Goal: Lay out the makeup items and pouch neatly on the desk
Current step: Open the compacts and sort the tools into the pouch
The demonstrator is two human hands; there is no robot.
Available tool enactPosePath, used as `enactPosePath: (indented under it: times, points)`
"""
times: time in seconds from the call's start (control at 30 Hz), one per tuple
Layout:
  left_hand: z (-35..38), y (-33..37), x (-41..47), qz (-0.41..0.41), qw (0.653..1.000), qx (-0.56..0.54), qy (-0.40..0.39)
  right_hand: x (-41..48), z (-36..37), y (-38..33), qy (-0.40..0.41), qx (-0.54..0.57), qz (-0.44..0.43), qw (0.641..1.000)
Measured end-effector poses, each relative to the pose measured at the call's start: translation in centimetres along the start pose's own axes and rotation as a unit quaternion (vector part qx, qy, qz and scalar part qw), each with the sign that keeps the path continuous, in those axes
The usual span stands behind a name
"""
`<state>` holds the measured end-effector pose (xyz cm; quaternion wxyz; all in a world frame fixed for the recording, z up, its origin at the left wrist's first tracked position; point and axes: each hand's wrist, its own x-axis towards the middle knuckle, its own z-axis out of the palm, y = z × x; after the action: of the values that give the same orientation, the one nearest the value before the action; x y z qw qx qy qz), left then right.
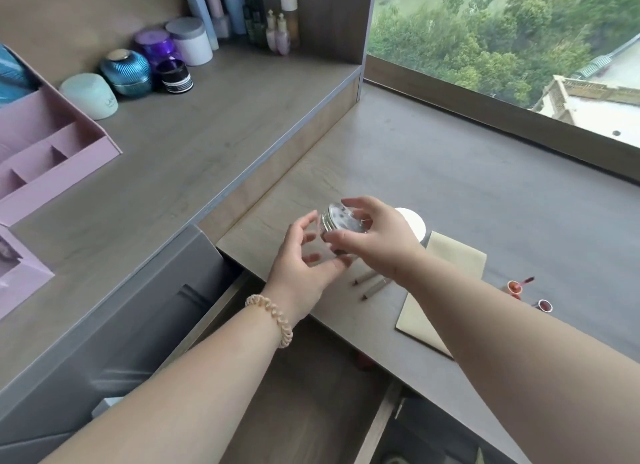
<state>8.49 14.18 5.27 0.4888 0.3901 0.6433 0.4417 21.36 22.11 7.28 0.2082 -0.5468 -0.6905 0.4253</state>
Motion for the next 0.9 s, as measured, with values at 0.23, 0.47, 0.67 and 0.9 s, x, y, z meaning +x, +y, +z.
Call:
enactPosePath:
  times: [0.23, 0.47, 0.67, 0.9]
  points:
    - [0.2, 3.6, -0.1, -0.034, 0.956, -0.249, -0.151, -2.8, -2.5, -1.5, -0.049, 0.158, 0.007, 0.986]
    - [2.3, 4.5, -1.7, -0.018, 0.945, -0.244, -0.217, -6.1, -4.9, 0.1, -0.047, 0.124, -0.019, 0.991]
    - [4.8, 5.2, -3.1, -0.008, 0.944, -0.226, -0.242, -8.6, -6.9, -0.1, 0.006, 0.111, -0.049, 0.993]
    - [8.9, 7.2, -4.4, -0.004, 0.929, -0.261, -0.261, -9.6, -10.1, 0.4, 0.055, 0.15, -0.048, 0.986]
